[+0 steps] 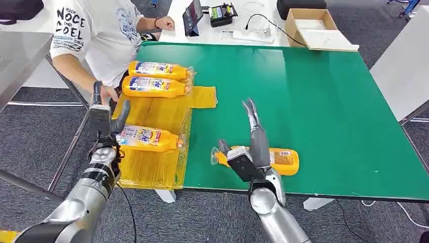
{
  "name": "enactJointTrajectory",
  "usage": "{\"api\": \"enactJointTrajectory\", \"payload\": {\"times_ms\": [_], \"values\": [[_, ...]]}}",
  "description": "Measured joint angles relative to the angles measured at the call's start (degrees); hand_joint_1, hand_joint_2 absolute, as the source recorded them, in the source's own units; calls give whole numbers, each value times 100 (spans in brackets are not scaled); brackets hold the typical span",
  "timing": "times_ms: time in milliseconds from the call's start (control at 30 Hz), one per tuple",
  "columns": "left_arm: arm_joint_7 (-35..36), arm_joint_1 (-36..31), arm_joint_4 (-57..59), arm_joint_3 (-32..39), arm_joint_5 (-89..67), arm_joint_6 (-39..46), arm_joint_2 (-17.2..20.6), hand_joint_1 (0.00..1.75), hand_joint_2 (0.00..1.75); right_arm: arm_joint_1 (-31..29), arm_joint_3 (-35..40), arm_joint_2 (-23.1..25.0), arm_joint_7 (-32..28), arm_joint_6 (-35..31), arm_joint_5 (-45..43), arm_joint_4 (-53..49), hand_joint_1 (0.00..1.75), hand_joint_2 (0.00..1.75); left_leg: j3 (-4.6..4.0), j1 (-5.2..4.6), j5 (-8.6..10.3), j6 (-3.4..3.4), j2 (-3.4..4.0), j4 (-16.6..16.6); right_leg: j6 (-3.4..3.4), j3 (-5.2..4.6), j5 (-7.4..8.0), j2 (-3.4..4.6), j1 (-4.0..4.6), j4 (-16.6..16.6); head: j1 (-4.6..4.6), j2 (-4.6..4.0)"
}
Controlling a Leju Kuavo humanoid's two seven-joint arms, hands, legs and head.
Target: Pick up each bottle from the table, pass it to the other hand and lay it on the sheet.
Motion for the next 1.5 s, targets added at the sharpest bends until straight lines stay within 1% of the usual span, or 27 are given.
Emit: {"api": "enactJointTrajectory", "payload": {"times_ms": [167,333,500,600,800,933,1100,1233,1500], "values": [[-4,725,-1200,42,267,39,-148,0,175,16,7,-587,658,535,953,-116,0,175,-2,-3,-3,2,0,0,0,-2,0,0,-3,-3,2,0],[-4,1219,-1914,20,289,-89,-284,0,175,25,30,-1002,842,842,1164,-116,0,175,-2,-3,-2,2,0,0,0,-2,0,0,-2,-2,0,0],[-4,1393,-2190,-13,261,-116,-356,0,175,27,50,-1179,868,901,1190,-116,0,175,-2,-1,-2,2,1,0,0,-2,0,0,-1,-2,0,0],[-2,1466,-2238,-85,145,-269,-367,0,175,8,72,-1291,958,1256,1101,-103,0,175,-2,-2,-2,2,0,0,0,-1,0,0,-1,-2,-2,0],[4,1635,-2175,-340,84,-559,-457,0,175,-215,179,-1526,856,1758,815,298,0,175,-5,-6,-2,3,0,0,1,-2,0,0,-5,-3,-2,0],[4,1645,-2030,-446,86,-608,-496,0,175,-415,230,-1612,866,1927,677,765,0,175,-5,-5,-2,3,-1,1,1,-1,0,0,-4,-3,-4,0],[4,1646,-2026,-448,86,-608,-496,0,175,-425,232,-1616,869,1935,670,785,0,175,-5,-5,-2,3,-1,1,1,-1,0,0,-4,-2,-2,0],[13,1644,-1774,-559,95,-669,-525,0,175,-817,326,-1736,897,2053,607,1672,0,175,-3,-3,-2,3,0,1,1,-2,0,0,-3,-2,0,0],[39,1644,-1663,-625,105,-656,-525,0,175,-1069,470,-1765,1133,2316,649,1943,0,175,2,-5,0,5,-1,1,1,6,1,-1,-4,-4,0,0]]}}
